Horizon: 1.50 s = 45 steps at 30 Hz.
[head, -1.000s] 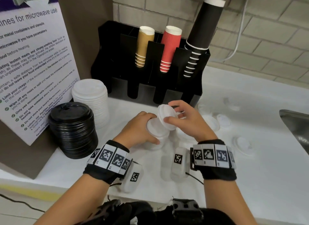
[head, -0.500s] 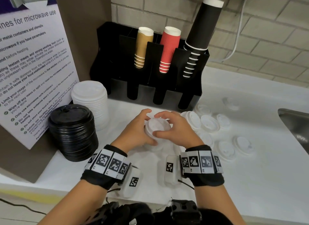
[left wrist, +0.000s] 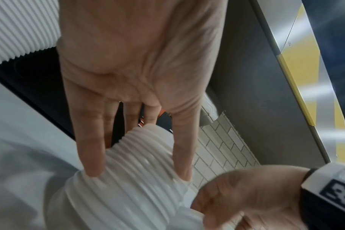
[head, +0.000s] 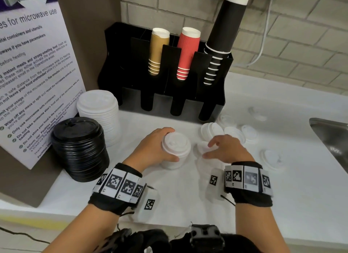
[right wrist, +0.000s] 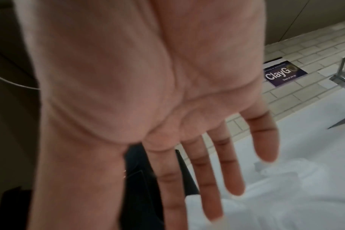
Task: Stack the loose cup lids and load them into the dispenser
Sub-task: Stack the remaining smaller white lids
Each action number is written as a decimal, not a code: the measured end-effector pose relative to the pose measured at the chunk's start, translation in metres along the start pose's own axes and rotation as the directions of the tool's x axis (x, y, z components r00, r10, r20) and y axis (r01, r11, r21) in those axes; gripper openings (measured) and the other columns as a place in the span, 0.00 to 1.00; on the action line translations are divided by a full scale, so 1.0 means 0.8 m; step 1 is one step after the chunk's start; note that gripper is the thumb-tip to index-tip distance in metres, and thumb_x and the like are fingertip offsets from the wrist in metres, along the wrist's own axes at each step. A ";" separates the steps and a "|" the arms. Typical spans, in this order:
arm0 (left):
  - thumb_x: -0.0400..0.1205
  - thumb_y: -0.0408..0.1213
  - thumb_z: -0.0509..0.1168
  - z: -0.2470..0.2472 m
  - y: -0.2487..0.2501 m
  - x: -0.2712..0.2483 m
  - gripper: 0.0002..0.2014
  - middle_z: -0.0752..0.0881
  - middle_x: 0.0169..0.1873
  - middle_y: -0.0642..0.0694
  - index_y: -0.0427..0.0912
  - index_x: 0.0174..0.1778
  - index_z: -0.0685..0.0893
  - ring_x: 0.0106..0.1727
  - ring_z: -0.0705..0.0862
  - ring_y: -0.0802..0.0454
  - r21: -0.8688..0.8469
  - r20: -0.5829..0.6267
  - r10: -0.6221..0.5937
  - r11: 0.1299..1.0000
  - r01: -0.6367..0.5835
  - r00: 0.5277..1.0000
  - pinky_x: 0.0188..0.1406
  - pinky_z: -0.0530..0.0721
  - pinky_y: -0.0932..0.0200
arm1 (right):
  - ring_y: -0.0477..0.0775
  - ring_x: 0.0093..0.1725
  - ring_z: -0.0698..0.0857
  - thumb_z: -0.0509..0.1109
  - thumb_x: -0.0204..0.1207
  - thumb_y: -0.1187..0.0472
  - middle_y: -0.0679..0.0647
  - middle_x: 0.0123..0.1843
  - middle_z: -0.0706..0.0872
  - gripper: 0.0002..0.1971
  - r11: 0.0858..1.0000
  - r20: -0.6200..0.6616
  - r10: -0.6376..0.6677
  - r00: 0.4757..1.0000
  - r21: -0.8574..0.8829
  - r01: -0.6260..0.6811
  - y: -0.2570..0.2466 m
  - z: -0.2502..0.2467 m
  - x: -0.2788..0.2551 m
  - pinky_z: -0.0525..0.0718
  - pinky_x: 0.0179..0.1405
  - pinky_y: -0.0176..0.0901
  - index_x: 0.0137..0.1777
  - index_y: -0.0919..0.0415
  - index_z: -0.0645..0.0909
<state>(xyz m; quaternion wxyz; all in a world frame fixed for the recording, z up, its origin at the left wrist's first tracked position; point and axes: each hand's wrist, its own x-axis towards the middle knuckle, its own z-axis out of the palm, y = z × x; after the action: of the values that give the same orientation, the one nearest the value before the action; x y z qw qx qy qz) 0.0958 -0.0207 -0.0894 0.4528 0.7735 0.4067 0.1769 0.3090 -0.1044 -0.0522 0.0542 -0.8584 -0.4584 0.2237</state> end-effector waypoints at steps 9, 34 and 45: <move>0.66 0.38 0.83 0.001 0.004 -0.002 0.38 0.78 0.62 0.57 0.52 0.70 0.73 0.63 0.78 0.51 0.013 -0.009 -0.022 1.000 0.022 1.000 0.59 0.76 0.56 | 0.60 0.68 0.74 0.65 0.82 0.53 0.52 0.62 0.80 0.15 0.994 -0.181 -0.111 0.977 -0.044 0.105 -0.004 -0.001 -0.010 0.70 0.63 0.55 0.67 0.50 0.77; 0.64 0.40 0.84 0.008 -0.002 -0.008 0.40 0.80 0.58 0.58 0.54 0.70 0.74 0.60 0.81 0.52 -0.048 -0.091 -0.019 0.999 0.015 0.996 0.49 0.78 0.63 | 0.48 0.58 0.82 0.83 0.65 0.54 0.46 0.63 0.77 0.26 0.756 -0.158 -0.399 0.903 0.500 0.422 -0.046 0.029 -0.026 0.78 0.47 0.28 0.63 0.41 0.80; 0.62 0.40 0.85 0.009 -0.002 -0.008 0.45 0.78 0.57 0.58 0.52 0.74 0.72 0.60 0.80 0.52 -0.042 -0.088 -0.032 0.999 0.028 0.996 0.45 0.75 0.71 | 0.50 0.60 0.77 0.83 0.63 0.63 0.52 0.63 0.78 0.27 0.768 -0.206 -0.469 0.859 0.386 0.512 -0.055 0.032 -0.031 0.76 0.60 0.35 0.62 0.49 0.81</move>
<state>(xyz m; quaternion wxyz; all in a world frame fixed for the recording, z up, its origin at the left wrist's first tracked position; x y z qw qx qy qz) 0.0959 -0.0291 -0.0943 0.4526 0.7493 0.4342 0.2125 0.2520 -0.1022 -0.0536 0.3197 -0.6851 -0.6029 0.2546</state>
